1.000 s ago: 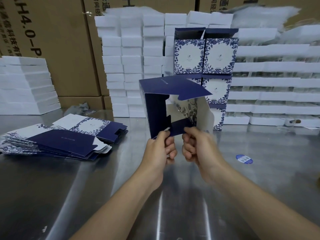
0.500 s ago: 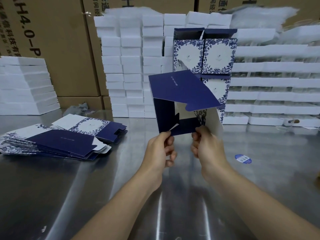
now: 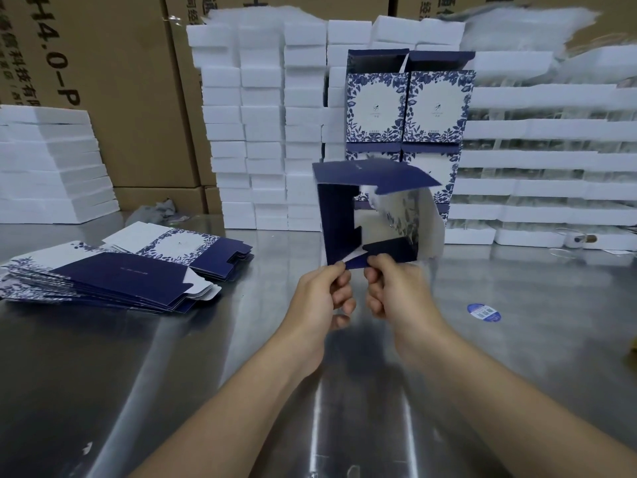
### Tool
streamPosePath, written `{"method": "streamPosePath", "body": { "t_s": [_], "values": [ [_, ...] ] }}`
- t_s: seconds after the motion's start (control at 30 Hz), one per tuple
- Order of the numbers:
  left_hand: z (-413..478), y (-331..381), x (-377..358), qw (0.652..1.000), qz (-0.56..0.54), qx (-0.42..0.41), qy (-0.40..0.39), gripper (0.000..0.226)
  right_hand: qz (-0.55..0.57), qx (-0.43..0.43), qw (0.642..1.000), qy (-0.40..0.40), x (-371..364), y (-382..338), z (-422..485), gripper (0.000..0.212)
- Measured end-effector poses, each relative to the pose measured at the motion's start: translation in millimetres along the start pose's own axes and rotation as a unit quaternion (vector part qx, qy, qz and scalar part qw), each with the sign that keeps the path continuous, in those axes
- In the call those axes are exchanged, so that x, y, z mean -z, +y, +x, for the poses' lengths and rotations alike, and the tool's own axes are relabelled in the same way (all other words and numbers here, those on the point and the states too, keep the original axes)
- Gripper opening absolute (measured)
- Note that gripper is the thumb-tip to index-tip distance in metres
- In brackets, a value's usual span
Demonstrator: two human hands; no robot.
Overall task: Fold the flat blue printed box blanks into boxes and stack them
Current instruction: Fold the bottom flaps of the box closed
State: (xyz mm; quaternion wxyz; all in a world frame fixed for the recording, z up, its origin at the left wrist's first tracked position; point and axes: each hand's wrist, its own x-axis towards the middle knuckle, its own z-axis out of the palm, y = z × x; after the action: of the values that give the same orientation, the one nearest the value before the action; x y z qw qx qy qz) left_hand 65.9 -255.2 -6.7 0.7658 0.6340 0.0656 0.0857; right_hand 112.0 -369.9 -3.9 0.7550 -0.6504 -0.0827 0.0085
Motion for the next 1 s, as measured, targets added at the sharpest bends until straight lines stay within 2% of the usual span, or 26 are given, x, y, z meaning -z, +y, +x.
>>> {"method": "streamPosePath", "body": {
  "t_s": [0.2,0.3,0.4,0.5,0.63,0.7,0.77,0.83,0.9,0.97,1.0],
  "values": [
    [0.1,-2.1,1.6,0.999,0.032,0.010,-0.010,0.029,-0.032,0.040,0.998,0.027,6.1,1.5,2.2,0.031],
    [-1.0,0.2,2.2,0.999,0.032,-0.023,0.037,0.013,-0.060,0.096,0.993,0.027,11.1,1.2,6.7,0.025],
    [4.5,1.9,9.3,0.992,-0.003,-0.093,0.088,0.052,-0.181,0.165,0.969,0.031,18.6,1.7,8.7,0.026],
    [7.5,4.0,15.6,0.985,-0.029,-0.132,0.104,0.069,-0.239,0.196,0.950,0.042,21.5,3.3,9.7,0.035],
    [12.3,0.1,15.6,0.984,-0.055,-0.137,0.104,0.053,-0.214,0.212,0.953,0.028,20.8,9.5,11.8,0.029],
    [13.0,0.1,13.6,0.987,-0.102,-0.110,0.066,0.055,-0.216,0.207,0.954,0.003,20.9,13.7,11.8,0.028],
    [12.9,0.7,14.0,0.985,-0.140,-0.086,0.043,0.064,-0.199,0.202,0.959,-0.006,20.0,14.8,9.9,0.040],
    [13.9,2.2,16.8,0.984,-0.146,-0.078,0.071,0.067,-0.174,0.228,0.958,0.015,20.0,11.8,9.5,0.046],
    [17.3,2.8,20.0,0.982,-0.128,-0.083,0.109,0.061,-0.146,0.256,0.955,0.044,22.3,5.5,10.8,0.048],
    [17.1,5.6,22.4,0.979,-0.142,-0.096,0.108,0.054,-0.124,0.270,0.952,0.067,25.0,0.0,11.4,0.053],
    [16.4,6.8,23.8,0.979,-0.149,-0.101,0.092,0.060,-0.124,0.275,0.950,0.075,26.3,-1.4,11.6,0.055]
  ]
}}
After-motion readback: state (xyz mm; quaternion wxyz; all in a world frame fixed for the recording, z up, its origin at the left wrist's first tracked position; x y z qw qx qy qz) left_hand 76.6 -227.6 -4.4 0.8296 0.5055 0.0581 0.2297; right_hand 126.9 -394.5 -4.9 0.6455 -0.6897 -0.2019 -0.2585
